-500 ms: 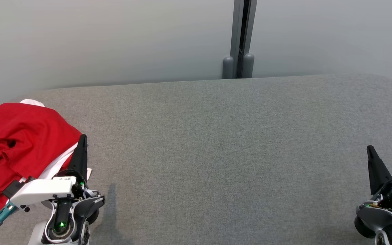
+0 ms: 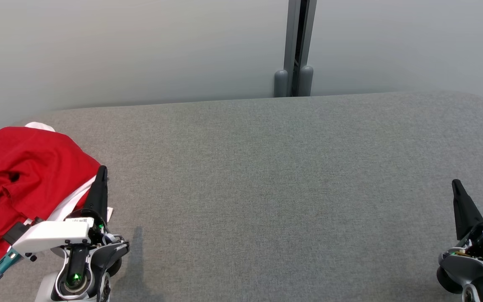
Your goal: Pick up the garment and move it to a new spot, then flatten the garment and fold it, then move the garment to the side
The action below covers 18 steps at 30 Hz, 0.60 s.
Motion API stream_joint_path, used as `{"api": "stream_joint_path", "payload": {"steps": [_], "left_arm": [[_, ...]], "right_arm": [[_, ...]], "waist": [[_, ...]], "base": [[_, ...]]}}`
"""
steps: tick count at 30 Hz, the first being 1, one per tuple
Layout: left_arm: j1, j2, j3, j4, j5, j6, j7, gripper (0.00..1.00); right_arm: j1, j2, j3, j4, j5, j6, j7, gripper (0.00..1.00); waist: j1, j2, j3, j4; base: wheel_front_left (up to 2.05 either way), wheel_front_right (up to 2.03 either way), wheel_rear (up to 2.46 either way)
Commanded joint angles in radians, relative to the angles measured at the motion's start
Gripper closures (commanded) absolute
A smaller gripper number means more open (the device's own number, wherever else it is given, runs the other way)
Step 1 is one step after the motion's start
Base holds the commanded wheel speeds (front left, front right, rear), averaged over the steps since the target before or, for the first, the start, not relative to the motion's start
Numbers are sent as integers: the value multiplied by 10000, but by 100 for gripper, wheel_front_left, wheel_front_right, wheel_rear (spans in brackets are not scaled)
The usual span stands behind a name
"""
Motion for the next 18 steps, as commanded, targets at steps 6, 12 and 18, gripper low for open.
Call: {"api": "stream_joint_path", "payload": {"steps": [6, 12, 18], "left_arm": [[-126, 64, 41, -4, -28, -37, -7, 100], [-126, 64, 41, -5, -28, -37, -7, 100], [-126, 64, 41, -5, -28, -37, -7, 100]], "right_arm": [[-32, -83, -16, 5, 66, 4, 65, 100], [-32, -83, -14, 5, 66, 4, 65, 100], [-32, -83, -16, 5, 66, 4, 65, 100]], "waist": [[0, -1, 0, 0], [0, -1, 0, 0], [0, -1, 0, 0]], "base": [[0, 0, 0], [0, 0, 0], [0, 0, 0]]}}
